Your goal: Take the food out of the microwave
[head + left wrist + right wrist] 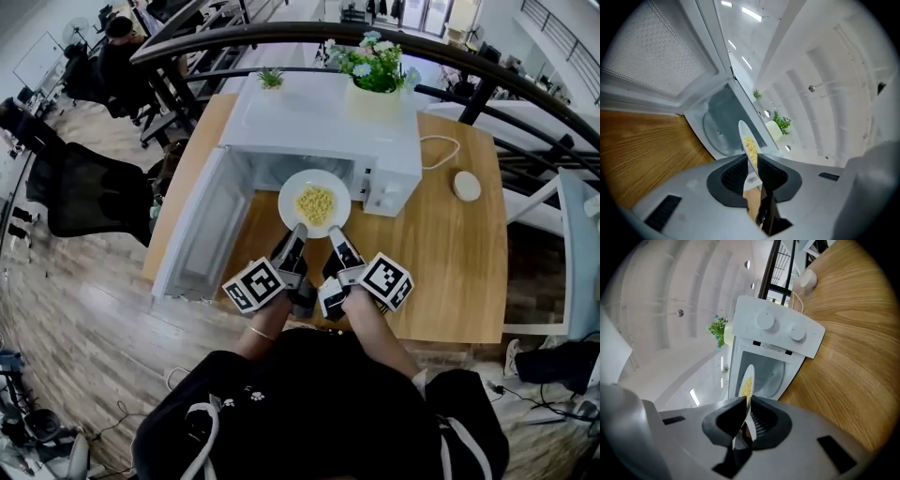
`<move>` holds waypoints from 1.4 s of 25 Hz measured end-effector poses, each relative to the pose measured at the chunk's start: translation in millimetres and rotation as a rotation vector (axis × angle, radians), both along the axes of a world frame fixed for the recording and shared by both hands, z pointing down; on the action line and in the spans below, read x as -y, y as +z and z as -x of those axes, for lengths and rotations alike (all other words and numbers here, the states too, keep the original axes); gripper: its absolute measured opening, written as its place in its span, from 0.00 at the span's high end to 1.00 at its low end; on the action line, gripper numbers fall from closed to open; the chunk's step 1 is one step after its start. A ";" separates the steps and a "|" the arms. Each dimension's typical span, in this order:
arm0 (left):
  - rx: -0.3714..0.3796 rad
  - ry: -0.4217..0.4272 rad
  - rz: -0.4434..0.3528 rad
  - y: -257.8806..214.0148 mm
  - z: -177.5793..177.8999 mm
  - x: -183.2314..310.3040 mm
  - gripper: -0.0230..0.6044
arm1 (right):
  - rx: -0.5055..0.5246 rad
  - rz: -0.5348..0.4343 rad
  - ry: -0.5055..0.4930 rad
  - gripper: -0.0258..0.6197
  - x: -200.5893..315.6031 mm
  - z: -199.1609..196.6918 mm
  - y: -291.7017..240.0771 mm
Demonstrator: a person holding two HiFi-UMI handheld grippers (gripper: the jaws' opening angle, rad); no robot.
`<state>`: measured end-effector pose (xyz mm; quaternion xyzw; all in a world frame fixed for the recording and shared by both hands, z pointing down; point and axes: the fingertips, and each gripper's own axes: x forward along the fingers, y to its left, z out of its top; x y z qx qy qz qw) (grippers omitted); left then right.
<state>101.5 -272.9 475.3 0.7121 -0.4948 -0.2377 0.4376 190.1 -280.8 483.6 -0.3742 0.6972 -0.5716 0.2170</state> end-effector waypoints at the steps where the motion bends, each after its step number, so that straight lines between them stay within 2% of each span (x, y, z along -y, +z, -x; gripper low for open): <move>1: 0.002 -0.001 -0.004 -1.7 0.0 -0.9 0.87 | 0.002 -0.005 -0.002 0.92 -0.5 0.1 -1.5; 35: 0.015 -0.003 -0.013 -9.7 -1.4 -4.5 0.87 | 0.026 -0.027 -0.007 0.92 -2.1 -0.6 -9.1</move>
